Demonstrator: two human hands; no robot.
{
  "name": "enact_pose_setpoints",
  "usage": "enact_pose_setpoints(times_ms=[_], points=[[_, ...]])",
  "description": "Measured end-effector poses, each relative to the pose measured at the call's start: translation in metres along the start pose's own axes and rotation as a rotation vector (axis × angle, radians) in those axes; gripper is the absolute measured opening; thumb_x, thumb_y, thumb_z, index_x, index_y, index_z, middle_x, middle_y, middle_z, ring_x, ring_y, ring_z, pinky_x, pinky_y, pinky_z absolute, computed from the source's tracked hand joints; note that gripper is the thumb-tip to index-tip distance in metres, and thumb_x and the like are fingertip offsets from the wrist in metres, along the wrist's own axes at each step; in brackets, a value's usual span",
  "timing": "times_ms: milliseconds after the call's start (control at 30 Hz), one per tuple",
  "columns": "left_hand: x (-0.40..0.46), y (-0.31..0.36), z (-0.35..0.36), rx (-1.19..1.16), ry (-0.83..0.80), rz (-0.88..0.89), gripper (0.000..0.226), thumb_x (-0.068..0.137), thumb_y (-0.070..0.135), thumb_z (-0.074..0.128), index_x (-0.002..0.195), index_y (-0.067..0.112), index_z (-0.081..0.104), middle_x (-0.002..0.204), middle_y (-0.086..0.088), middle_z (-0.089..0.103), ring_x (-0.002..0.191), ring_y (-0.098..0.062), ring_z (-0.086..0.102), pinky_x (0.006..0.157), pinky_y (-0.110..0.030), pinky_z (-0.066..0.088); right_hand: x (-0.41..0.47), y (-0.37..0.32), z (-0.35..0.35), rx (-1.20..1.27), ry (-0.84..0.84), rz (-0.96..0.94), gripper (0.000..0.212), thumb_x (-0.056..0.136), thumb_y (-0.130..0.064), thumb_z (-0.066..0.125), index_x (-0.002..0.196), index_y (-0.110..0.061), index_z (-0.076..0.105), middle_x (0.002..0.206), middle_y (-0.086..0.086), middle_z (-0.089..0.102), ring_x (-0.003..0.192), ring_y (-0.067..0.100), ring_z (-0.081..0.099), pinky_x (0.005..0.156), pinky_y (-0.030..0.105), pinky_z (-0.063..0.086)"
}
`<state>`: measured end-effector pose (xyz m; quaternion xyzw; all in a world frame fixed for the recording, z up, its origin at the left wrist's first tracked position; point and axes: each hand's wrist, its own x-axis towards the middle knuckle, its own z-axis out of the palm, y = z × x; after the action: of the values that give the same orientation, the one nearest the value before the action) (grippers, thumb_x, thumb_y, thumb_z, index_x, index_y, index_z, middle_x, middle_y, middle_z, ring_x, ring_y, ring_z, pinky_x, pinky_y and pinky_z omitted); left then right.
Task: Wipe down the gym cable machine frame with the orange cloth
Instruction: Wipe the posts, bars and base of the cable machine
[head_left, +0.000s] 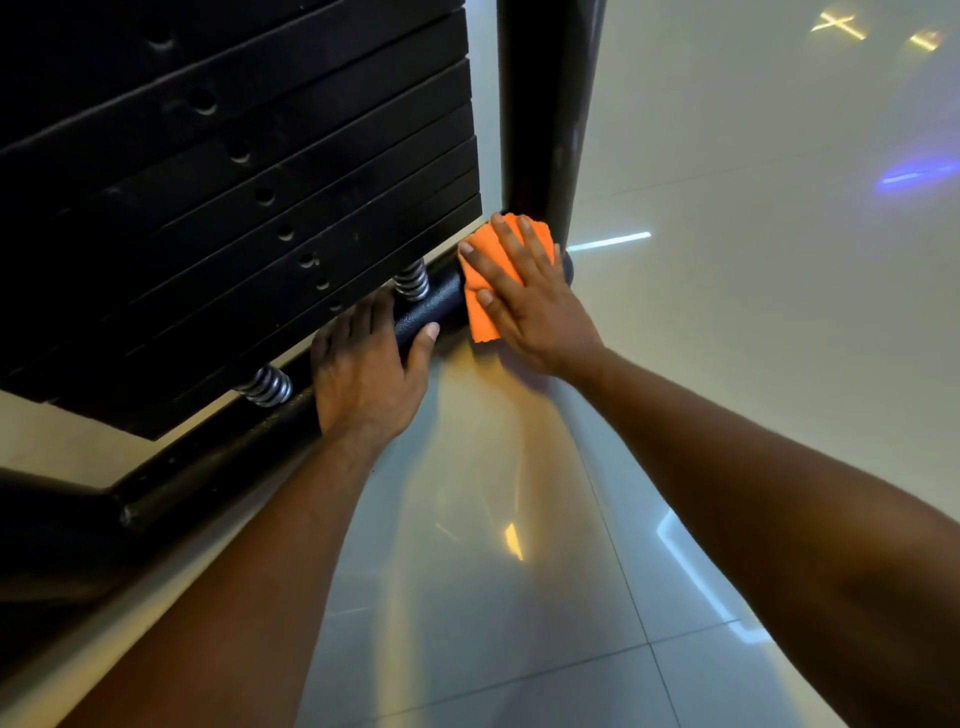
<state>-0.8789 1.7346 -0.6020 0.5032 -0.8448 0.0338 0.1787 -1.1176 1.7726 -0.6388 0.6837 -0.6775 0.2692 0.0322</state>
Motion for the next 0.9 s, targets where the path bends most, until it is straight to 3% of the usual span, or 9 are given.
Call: enact_pose_setpoints(times_ms=[100,167,267,367,467,567,667,767,900], points=[[-0.001,0.0,-0.001,0.004,0.004,0.01,0.065,0.108,0.061,0.046,0.149,0.011,0.051,0.148,-0.012,0.062,0.135,-0.032,0.058,0.115,-0.052,0.04,-0.001,-0.031,0.006,0.103,-0.03,0.114,0.059,0.118,-0.048,0.036,0.173,-0.032,0.022,0.183,0.002,0.001,0.167,0.033,-0.016,0.131,0.052,-0.005],[-0.001,0.0,-0.003,0.017,0.011,0.012,0.065,0.109,0.061,0.045,0.149,0.011,0.051,0.148,-0.012,0.062,0.135,-0.031,0.058,0.114,-0.052,0.041,-0.002,-0.042,0.006,0.151,-0.048,0.138,0.058,0.118,-0.047,0.037,0.173,-0.032,0.024,0.183,0.0,0.003,0.167,0.033,-0.017,0.129,0.048,-0.003],[-0.005,0.003,-0.005,0.048,0.015,-0.004,0.063,0.109,0.061,0.044,0.148,0.011,0.052,0.149,-0.012,0.061,0.136,-0.032,0.057,0.112,-0.054,0.041,-0.002,-0.042,-0.006,0.204,-0.076,0.146,0.056,0.117,-0.048,0.041,0.17,-0.032,0.032,0.182,0.0,0.009,0.168,0.03,-0.013,0.131,0.05,0.008],[-0.014,0.008,-0.005,0.084,-0.001,-0.032,0.063,0.111,0.057,0.042,0.155,0.012,0.046,0.158,-0.011,0.055,0.145,-0.032,0.05,0.119,-0.056,0.034,-0.004,-0.044,-0.019,0.22,-0.135,0.163,0.055,0.116,-0.044,0.046,0.169,-0.03,0.038,0.182,-0.001,0.014,0.168,0.025,-0.005,0.13,0.043,0.016],[-0.022,0.008,-0.006,0.056,-0.031,-0.046,0.064,0.112,0.051,0.041,0.165,0.015,0.036,0.168,-0.01,0.043,0.155,-0.032,0.037,0.127,-0.056,0.024,-0.004,-0.046,-0.03,0.198,-0.134,0.153,0.049,0.115,-0.037,0.051,0.163,-0.027,0.049,0.177,0.002,0.03,0.167,0.026,0.012,0.131,0.047,0.027],[-0.027,0.007,-0.018,-0.02,-0.078,-0.045,0.062,0.111,0.048,0.044,0.164,0.016,0.039,0.17,-0.009,0.04,0.158,-0.031,0.034,0.129,-0.057,0.022,-0.012,-0.055,-0.046,0.201,-0.132,0.135,0.045,0.114,-0.039,0.051,0.154,-0.021,0.061,0.169,0.005,0.046,0.163,0.03,0.028,0.127,0.047,0.036],[-0.049,0.013,-0.053,-0.111,-0.162,-0.066,0.057,0.111,0.047,0.048,0.159,0.016,0.046,0.165,-0.009,0.048,0.153,-0.03,0.043,0.125,-0.059,0.028,-0.045,-0.08,-0.07,0.217,-0.148,0.167,0.048,0.112,-0.046,0.045,0.147,-0.022,0.068,0.163,0.006,0.054,0.156,0.031,0.041,0.115,0.046,0.048],[-0.084,0.018,-0.108,-0.166,-0.265,-0.077,0.053,0.112,0.046,0.046,0.157,0.019,0.048,0.157,-0.007,0.056,0.146,-0.027,0.05,0.122,-0.057,0.035,-0.081,-0.113,-0.113,0.242,-0.221,0.224,0.048,0.112,-0.047,0.046,0.147,-0.023,0.067,0.164,0.005,0.053,0.159,0.029,0.037,0.116,0.047,0.048],[-0.119,0.034,-0.206,-0.193,-0.389,-0.086,0.055,0.112,0.048,0.045,0.159,0.018,0.046,0.161,-0.007,0.052,0.151,-0.025,0.044,0.127,-0.052,0.03,-0.106,-0.166,-0.208,0.254,-0.291,0.25,0.041,0.112,-0.04,0.052,0.145,-0.023,0.068,0.162,0.004,0.055,0.158,0.028,0.038,0.112,0.045,0.05]])
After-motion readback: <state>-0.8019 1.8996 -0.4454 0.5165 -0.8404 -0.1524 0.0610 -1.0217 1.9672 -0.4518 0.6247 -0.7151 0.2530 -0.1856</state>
